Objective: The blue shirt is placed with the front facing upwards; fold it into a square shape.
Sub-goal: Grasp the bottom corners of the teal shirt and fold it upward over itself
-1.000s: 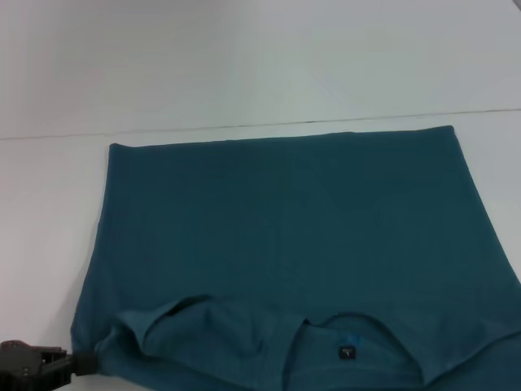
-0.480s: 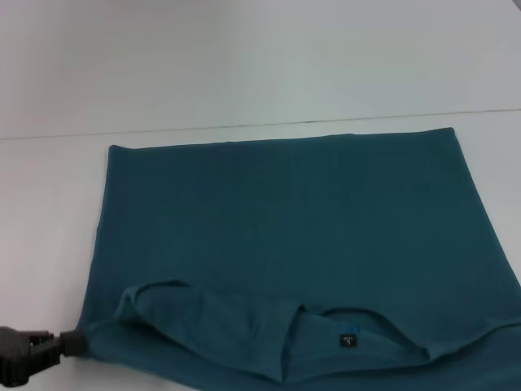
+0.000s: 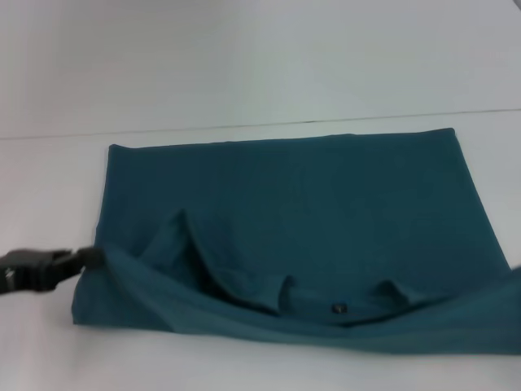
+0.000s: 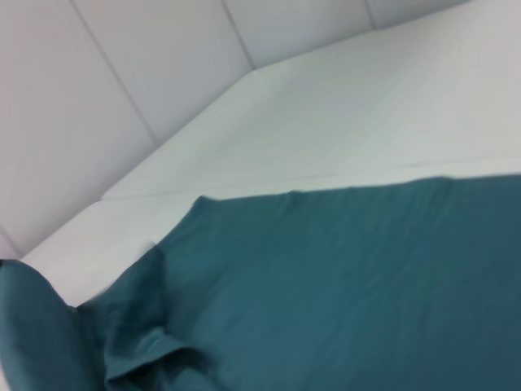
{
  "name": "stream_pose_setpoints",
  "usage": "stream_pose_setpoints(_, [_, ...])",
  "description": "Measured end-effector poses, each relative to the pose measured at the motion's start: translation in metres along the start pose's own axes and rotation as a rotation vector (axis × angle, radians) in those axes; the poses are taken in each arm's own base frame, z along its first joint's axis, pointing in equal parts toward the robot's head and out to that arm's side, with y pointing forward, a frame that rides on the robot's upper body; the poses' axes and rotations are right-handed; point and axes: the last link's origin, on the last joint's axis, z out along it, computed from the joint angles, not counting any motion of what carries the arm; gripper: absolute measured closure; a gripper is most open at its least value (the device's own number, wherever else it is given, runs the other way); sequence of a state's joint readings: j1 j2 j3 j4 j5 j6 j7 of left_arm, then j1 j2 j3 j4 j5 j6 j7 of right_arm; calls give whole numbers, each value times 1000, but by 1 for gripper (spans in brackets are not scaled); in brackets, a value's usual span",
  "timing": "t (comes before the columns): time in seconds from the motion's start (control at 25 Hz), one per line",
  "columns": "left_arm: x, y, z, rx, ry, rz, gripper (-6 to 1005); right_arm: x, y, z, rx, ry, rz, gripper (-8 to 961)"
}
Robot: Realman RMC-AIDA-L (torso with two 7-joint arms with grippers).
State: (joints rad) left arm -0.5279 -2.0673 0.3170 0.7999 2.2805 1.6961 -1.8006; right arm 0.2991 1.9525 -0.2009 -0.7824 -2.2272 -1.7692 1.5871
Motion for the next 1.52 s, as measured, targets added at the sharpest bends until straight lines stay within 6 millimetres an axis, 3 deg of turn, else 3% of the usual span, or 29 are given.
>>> stream_pose_setpoints(0.32, [51, -8, 62, 63, 37, 51, 971, -42, -25, 42, 94, -30, -34, 922])
stream_pose_setpoints(0.48, [72, -11, 97, 144, 56, 74, 969, -61, -42, 81, 195, -29, -36, 922])
stream_pose_setpoints(0.52, [72, -11, 97, 144, 56, 74, 968, -61, -42, 81, 195, -29, -36, 922])
stream_pose_setpoints(0.72, [83, -16, 124, 261, 74, 90, 965, -75, -50, 124, 292, -2, -73, 922])
stream_pose_setpoints(0.96, [91, -22, 139, 366, 97, 92, 962, -92, -55, 153, 406, 18, -134, 922])
stream_pose_setpoints(1.52, [106, -33, 147, 535, 163, 101, 954, -120, -62, 166, 523, -18, -178, 921])
